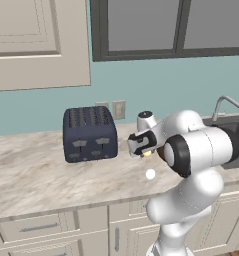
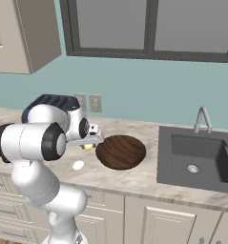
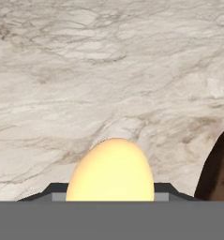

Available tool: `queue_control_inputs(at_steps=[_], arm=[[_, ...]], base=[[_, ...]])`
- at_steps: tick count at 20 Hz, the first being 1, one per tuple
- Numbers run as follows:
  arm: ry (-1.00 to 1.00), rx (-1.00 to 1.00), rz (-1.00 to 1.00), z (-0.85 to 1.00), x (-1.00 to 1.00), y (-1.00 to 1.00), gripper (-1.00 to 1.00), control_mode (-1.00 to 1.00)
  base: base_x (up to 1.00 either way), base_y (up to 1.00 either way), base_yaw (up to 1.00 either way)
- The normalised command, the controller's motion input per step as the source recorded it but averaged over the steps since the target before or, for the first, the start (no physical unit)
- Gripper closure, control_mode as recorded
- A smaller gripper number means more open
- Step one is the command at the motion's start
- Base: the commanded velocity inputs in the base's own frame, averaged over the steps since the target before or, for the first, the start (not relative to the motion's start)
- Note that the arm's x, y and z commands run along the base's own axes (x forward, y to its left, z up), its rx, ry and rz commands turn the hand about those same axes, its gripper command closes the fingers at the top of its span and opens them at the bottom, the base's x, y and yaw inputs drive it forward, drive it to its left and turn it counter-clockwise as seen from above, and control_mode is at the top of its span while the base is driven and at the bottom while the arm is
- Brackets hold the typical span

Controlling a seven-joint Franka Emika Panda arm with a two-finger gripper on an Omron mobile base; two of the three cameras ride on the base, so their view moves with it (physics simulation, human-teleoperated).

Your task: Gather the eggs and milk located in the vicinity of the sink area and place them right next to the bowl.

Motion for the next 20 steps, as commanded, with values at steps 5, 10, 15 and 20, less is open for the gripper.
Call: queue_control_inputs(at_steps=[5,10,15,20], arm=[[0.0,0.0,0.0,-0.03,0.04,-0.1,1.0,-1.0],[0.0,0.0,0.0,-0.14,0.07,-0.07,1.0,-1.0],[0.0,0.0,0.0,-0.17,0.08,0.0,1.0,-1.0],[0.0,0.0,0.0,-0.01,0.0,-0.01,1.0,-1.0]], base=[[0.0,0.0,0.0],[0.0,0.0,0.0],[0.0,0.0,0.0],[0.0,0.0,0.0]])
